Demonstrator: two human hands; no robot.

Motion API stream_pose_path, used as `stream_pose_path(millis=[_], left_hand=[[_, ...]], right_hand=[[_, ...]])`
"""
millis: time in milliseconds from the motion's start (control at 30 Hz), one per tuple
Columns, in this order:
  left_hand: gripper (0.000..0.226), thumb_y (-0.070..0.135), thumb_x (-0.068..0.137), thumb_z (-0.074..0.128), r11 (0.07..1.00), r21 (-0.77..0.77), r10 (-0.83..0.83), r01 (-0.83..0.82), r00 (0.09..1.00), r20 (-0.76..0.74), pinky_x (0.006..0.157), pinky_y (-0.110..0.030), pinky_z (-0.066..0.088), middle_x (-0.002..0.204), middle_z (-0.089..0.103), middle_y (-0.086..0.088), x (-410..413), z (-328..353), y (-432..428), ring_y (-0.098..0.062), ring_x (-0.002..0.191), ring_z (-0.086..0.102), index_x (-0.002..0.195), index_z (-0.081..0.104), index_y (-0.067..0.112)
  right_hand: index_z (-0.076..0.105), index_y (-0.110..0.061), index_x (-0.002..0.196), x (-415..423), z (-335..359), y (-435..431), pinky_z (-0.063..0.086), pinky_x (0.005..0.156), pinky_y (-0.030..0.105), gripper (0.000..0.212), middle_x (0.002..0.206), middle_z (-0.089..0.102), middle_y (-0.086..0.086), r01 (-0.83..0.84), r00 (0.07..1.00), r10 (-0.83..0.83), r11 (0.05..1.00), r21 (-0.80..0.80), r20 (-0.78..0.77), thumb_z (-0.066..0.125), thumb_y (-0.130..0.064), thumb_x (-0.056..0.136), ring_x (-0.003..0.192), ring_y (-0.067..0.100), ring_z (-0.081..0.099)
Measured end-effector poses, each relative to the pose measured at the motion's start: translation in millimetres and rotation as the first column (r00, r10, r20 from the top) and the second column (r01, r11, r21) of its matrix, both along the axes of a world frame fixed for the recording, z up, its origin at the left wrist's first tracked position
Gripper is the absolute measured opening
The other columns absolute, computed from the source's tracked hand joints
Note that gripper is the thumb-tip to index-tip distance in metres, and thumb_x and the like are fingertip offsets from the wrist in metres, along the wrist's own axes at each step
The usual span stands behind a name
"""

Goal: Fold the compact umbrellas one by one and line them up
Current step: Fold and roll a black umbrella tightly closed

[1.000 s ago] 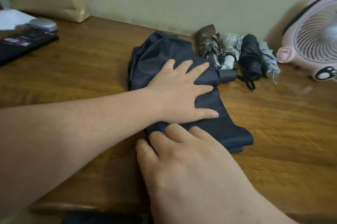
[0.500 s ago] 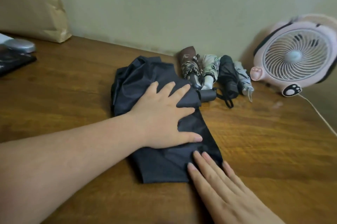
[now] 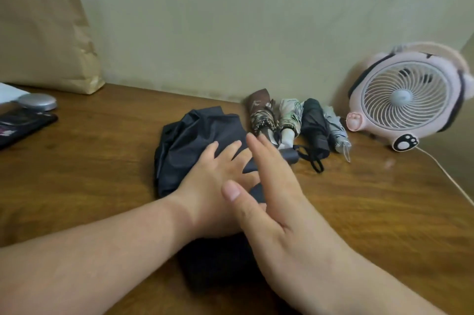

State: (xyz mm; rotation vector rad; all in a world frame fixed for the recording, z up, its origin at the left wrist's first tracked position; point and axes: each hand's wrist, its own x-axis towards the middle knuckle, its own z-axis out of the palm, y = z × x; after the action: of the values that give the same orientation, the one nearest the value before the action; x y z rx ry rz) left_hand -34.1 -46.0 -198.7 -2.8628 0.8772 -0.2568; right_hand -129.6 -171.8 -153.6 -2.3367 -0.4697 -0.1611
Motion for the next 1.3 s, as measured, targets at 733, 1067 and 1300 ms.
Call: stream_pose_path(millis=[733, 1067, 1300], left_hand=[[0.047, 0.002, 0.07, 0.074, 0.859, -0.493, -0.037, 0.14, 0.976, 0.214, 0.107, -0.04, 0.047, 0.129, 0.053, -0.003, 6, -4, 19, -0.026, 0.125, 0.051, 0.097, 0.045, 0.025], [0.145, 0.078, 0.039, 0.087, 0.764, -0.525, 0.495, -0.376, 0.863, 0.102, 0.124, -0.046, 0.013, 0.165, 0.01, 0.007, 0, 45, 67, -0.02, 0.152, 0.01, 0.156, 0.007, 0.046], [0.149, 0.041, 0.045, 0.104, 0.547, -0.727, 0.309, -0.414, 0.908, -0.284, 0.107, -0.031, 0.047, 0.137, 0.055, 0.01, 8, 49, 80, -0.01, 0.125, 0.056, 0.15, 0.0, 0.063]], right_hand=[[0.049, -0.018, 0.102, 91, -40, -9, 0.053, 0.05, 0.036, 0.028, 0.079, 0.054, 0.01, 0.398, 0.917, -0.243, 0.538, 0.743, -0.315, 0.056, 0.007, 0.093, 0.055, 0.018, 0.056], [0.042, -0.033, 0.107, 95, -41, -14, 0.062, 0.073, 0.056, 0.057, 0.103, 0.05, 0.003, 0.371, 0.927, -0.221, 0.656, 0.657, -0.303, 0.064, 0.014, 0.084, 0.052, 0.009, 0.068], [0.042, -0.027, 0.113, 95, -42, -14, 0.062, 0.071, 0.051, 0.055, 0.102, 0.05, 0.003, 0.381, 0.924, -0.235, 0.638, 0.67, -0.302, 0.064, 0.014, 0.083, 0.053, 0.013, 0.068]])
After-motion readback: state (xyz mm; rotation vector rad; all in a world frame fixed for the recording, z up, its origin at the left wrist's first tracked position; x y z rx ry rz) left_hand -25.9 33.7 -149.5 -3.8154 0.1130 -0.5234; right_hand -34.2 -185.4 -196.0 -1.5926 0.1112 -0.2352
